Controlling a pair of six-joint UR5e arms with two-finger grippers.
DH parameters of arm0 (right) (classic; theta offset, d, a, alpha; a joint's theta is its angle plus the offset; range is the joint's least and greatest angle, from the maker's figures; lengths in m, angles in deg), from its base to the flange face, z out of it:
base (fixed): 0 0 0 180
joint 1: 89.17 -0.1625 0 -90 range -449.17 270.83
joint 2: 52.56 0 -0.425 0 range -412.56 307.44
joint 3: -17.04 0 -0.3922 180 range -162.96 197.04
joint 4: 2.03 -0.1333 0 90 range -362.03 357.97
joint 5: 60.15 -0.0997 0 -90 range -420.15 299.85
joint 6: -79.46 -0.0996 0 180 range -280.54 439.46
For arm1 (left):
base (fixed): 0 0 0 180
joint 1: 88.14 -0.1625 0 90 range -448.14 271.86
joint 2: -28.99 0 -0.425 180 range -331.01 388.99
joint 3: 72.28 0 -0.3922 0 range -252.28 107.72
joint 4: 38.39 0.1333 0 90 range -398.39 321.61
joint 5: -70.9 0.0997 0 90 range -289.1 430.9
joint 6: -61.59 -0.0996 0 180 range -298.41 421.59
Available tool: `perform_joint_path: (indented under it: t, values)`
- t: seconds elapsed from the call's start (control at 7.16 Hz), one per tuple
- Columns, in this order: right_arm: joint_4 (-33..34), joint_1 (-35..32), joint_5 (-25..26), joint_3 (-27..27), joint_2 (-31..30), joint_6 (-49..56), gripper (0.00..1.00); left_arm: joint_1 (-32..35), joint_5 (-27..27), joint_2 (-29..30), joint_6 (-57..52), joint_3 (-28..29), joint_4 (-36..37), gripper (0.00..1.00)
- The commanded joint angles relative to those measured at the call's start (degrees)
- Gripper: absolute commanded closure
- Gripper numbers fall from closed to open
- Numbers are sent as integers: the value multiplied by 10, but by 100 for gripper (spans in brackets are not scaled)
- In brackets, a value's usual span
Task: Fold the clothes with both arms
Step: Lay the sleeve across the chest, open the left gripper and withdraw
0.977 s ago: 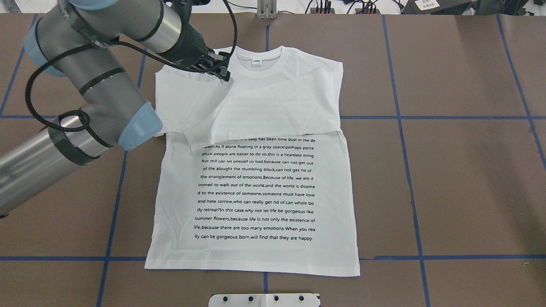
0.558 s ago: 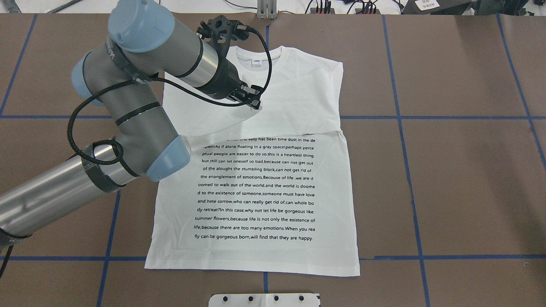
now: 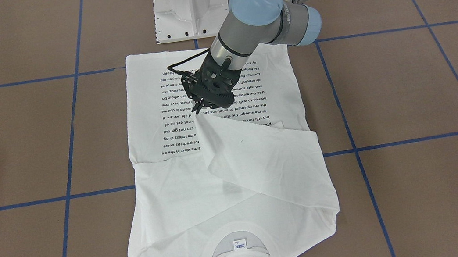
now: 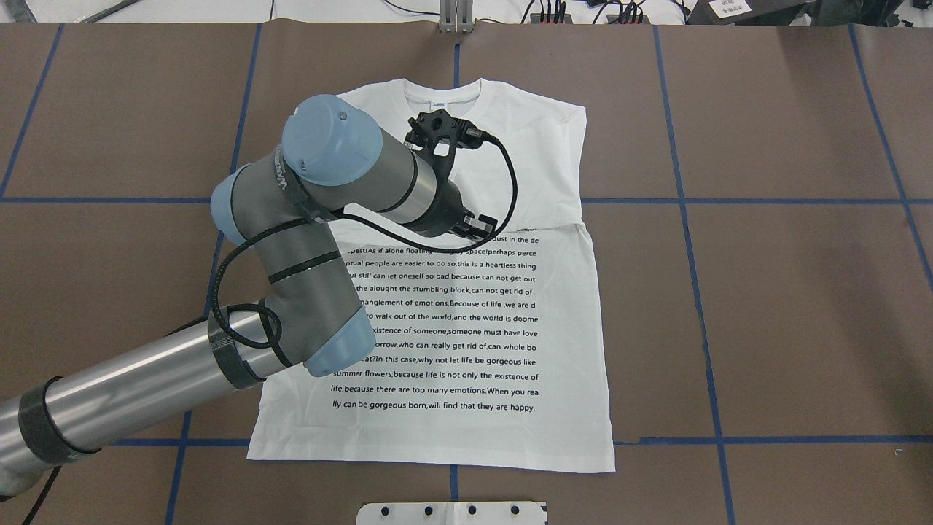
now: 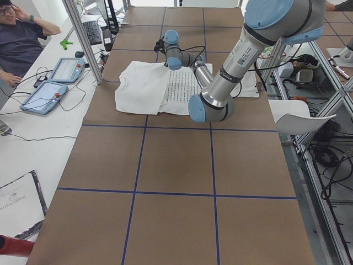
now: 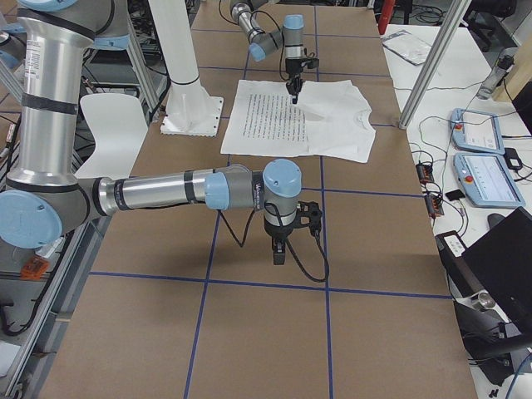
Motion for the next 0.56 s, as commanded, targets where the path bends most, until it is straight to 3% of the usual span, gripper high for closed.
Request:
perform_joint_path:
  t: [0.0,0.42]
  values:
    - [0,0,1,-2,2,-1,0,-25,13,12,4,59,-81,1]
    - [-1,0,1,4,7,-34,0,-31,11,12,20,56,-85,0]
